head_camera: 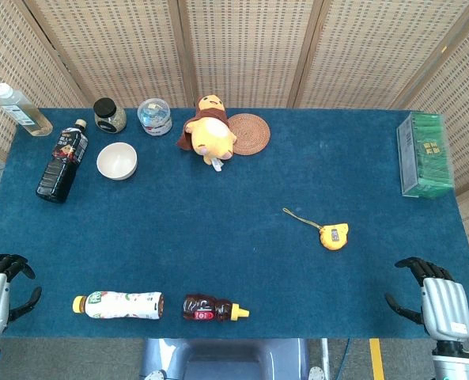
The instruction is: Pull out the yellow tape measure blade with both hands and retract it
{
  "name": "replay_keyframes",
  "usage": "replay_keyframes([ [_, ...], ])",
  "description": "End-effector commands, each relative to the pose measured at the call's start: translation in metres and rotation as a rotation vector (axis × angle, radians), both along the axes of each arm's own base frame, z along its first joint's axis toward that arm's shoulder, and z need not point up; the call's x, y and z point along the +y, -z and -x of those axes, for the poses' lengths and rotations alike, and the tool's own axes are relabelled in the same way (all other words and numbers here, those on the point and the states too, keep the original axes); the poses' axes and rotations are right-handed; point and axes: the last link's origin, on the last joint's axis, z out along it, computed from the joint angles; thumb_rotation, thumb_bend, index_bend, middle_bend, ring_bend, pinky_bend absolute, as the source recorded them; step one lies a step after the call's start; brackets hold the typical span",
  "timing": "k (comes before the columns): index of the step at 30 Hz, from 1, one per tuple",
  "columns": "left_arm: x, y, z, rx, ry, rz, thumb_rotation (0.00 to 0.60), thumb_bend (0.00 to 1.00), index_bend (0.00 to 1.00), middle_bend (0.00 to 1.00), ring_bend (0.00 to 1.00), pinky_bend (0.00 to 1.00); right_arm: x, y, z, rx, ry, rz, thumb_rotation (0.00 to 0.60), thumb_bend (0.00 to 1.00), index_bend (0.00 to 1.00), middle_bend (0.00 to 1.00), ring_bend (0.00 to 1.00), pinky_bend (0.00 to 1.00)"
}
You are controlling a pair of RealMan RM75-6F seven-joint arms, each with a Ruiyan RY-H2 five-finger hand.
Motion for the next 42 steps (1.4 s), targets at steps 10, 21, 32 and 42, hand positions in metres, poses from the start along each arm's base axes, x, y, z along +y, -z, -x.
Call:
replay_keyframes([
  [10,0.002,-0.001,-0.001,-0.002,0.011,-0.012,0.600,0.26,0.50,0.34,0.20,0.23,0.002,-0.003,-0.001,0.004,-0.008,0.006,0.534,0.23,0.34,0.34,0.33,0.31],
  [21,0.005,-0.010,-0.006,-0.002,0.022,-0.003,0.600,0.26,0.50,0.34,0.20,0.23,-0.020,-0.008,-0.013,-0.012,-0.090,-0.048,0.537,0.24,0.33,0.35,0.34,0.31],
  [32,0.009,-0.018,-0.014,0.028,0.049,0.015,0.600,0.26,0.50,0.34,0.20,0.23,-0.082,-0.001,-0.043,-0.022,-0.247,-0.199,0.507,0.25,0.34,0.37,0.33,0.31],
  [42,0.016,-0.016,-0.016,0.047,0.061,0.044,0.600,0.26,0.50,0.34,0.20,0.23,-0.142,0.025,-0.063,-0.055,-0.290,-0.353,0.446,0.25,0.34,0.39,0.37,0.35],
])
